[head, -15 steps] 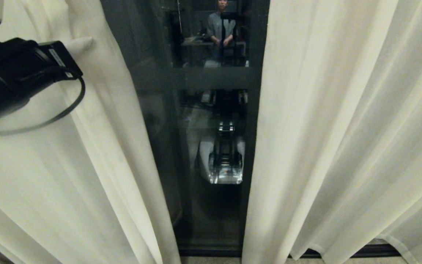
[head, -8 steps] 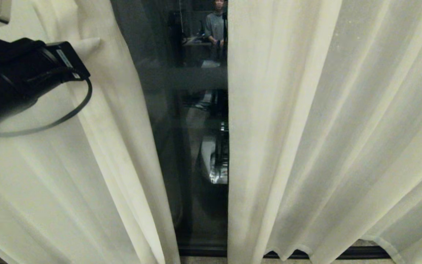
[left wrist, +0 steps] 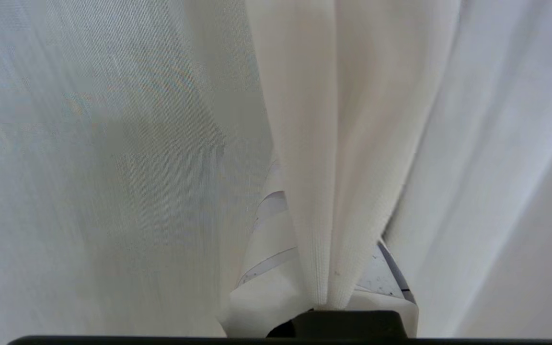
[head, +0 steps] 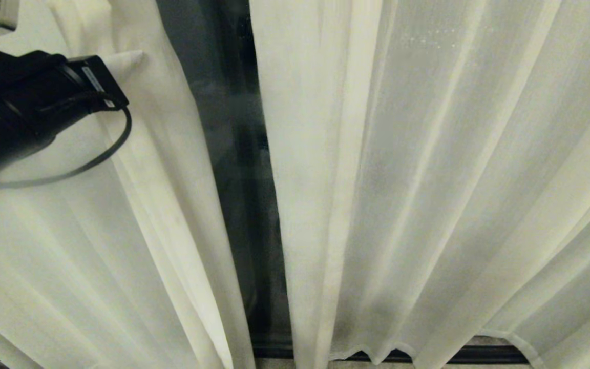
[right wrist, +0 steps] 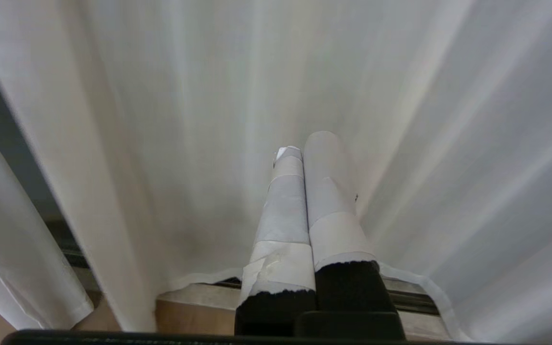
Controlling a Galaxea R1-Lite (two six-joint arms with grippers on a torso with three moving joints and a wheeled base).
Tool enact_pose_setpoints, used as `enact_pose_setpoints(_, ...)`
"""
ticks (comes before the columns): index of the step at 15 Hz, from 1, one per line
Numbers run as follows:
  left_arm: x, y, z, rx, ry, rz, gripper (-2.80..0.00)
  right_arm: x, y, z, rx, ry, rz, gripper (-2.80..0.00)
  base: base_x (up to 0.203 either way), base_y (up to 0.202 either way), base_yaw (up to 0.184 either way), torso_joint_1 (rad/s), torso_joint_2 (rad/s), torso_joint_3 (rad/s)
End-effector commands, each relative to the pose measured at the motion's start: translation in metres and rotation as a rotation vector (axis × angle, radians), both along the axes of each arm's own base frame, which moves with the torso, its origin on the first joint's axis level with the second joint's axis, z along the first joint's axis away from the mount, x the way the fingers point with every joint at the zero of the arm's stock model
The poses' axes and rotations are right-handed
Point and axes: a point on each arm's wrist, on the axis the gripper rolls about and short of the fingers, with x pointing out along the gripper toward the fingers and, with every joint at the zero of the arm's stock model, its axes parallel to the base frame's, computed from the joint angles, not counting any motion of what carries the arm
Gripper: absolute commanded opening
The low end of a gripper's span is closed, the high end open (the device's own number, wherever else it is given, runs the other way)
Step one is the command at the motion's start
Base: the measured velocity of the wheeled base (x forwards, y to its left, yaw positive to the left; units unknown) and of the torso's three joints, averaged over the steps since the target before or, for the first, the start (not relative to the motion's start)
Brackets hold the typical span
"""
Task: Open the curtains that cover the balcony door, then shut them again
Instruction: Close the inner curtains on both sides
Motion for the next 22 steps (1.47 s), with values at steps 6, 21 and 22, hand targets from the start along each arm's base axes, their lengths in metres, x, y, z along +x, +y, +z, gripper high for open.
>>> enact_pose_setpoints(6, 0.0027, -0.001, -0.0003, -0.001, 0.0, -0.004, -2.8, 0.0001, 0.0, 0.0, -0.001, 0.002, 0.001, -2.8, 0.0, -0.194, 0.002, 0.002, 0.0, 0.004)
enact_pose_setpoints(21, 0.0105, -0.0035, 0.0011, -0.001, -0.002, -0.01, -2.8, 0.0001, 0.0, 0.0, -0.001, 0.002, 0.001, -2.8, 0.0, -0.191, 0.001, 0.004, 0.0, 0.002)
enact_pose_setpoints(22, 0.0105, -0.0041, 0.0009, -0.001, -0.002, -0.012, -2.8, 0.0001, 0.0, 0.0, -0.001, 0.002, 0.001, -2.8, 0.0, -0.186, 0.0, 0.002, 0.0, 0.002)
